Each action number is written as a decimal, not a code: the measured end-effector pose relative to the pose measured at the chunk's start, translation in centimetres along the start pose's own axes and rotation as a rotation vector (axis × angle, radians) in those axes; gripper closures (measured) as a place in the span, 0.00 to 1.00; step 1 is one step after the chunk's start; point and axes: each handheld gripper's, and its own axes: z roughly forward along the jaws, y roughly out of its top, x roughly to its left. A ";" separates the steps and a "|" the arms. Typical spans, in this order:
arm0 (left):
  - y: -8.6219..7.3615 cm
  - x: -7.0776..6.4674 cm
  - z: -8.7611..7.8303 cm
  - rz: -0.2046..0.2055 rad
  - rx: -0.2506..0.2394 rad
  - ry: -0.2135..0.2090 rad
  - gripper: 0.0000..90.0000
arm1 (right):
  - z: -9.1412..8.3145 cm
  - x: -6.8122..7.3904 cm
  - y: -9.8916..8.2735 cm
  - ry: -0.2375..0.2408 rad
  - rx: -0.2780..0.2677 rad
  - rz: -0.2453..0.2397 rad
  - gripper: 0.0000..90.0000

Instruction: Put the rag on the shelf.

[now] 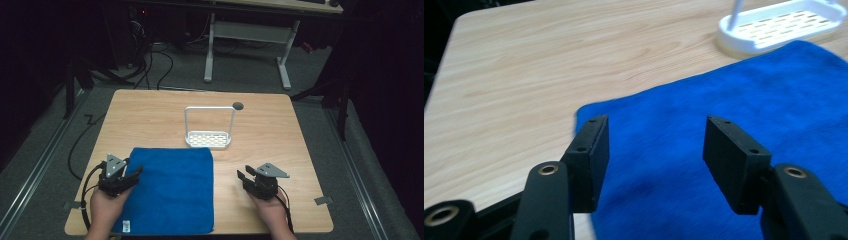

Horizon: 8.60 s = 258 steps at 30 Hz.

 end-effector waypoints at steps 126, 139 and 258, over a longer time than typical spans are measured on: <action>3.0 0.3 2.5 -0.030 -0.130 -0.096 0.98 | 1.5 3.6 4.1 0.034 -0.191 0.005 0.98; 4.4 -2.6 0.4 -0.026 -0.234 -0.171 0.98 | -4.3 2.4 4.1 0.030 -0.314 -0.013 0.98; 20.8 1.5 12.9 0.082 -0.250 0.022 0.98 | 6.0 -8.0 23.1 -0.256 -0.299 -0.160 0.98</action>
